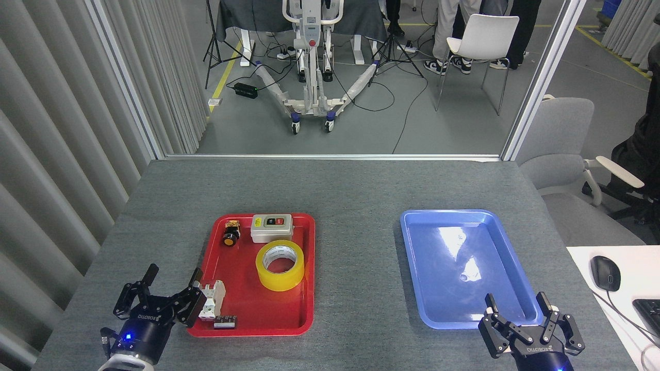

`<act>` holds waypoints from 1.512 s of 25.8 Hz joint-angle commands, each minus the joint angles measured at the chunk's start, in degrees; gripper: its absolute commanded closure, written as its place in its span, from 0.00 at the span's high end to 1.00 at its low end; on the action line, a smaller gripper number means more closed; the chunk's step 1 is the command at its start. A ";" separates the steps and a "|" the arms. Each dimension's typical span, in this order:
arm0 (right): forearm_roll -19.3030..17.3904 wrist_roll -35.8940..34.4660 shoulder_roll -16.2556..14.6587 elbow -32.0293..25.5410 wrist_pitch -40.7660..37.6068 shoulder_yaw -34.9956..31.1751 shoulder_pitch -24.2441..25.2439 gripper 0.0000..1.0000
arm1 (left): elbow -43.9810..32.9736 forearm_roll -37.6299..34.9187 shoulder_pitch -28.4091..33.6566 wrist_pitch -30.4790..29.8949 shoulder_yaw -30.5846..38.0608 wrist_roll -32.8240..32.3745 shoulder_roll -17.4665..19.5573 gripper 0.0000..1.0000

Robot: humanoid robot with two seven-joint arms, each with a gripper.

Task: Place and move tape with both arms
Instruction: 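Raise the left gripper and open it above the red tray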

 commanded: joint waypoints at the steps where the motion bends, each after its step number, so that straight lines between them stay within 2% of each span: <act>1: 0.04 -0.29 0.79 -0.85 -0.17 0.34 0.02 1.00 | -0.05 0.04 0.03 -0.01 0.09 0.01 -0.06 1.00; 5: 0.13 -0.20 0.88 -0.33 0.53 -0.01 -1.57 1.00 | -0.05 0.04 0.03 -0.01 0.09 -0.17 -0.06 1.00; 9: 0.13 -0.20 1.58 -1.29 0.62 0.60 -1.04 1.00 | -0.05 0.13 -0.06 0.07 0.35 0.01 -0.23 1.00; 15: 3.12 -0.20 3.43 -2.17 0.53 0.60 -0.60 1.00 | 1.97 0.13 -1.55 1.48 0.53 0.10 -0.67 1.00; 19: 3.29 -0.20 3.34 -2.17 0.62 0.25 -0.51 1.00 | 2.50 0.13 -2.17 3.76 0.53 0.10 -0.58 1.00; 30: 3.29 -0.20 3.08 -1.91 1.76 0.51 -0.86 1.00 | 2.23 -0.04 -3.31 3.59 0.53 0.18 -0.58 1.00; 34: 3.21 -0.20 2.46 0.02 1.67 0.60 -1.65 1.00 | 1.97 -0.04 -3.92 3.59 0.53 0.18 -0.58 1.00; 37: 3.12 -0.38 2.55 3.19 1.76 0.78 -4.99 1.00 | 1.80 -0.04 -5.16 3.59 0.53 0.18 -0.50 1.00; 39: 3.12 -0.38 2.64 3.80 1.76 0.78 -5.43 1.00 | 0.92 -0.04 -5.42 3.59 0.53 0.18 -0.41 1.00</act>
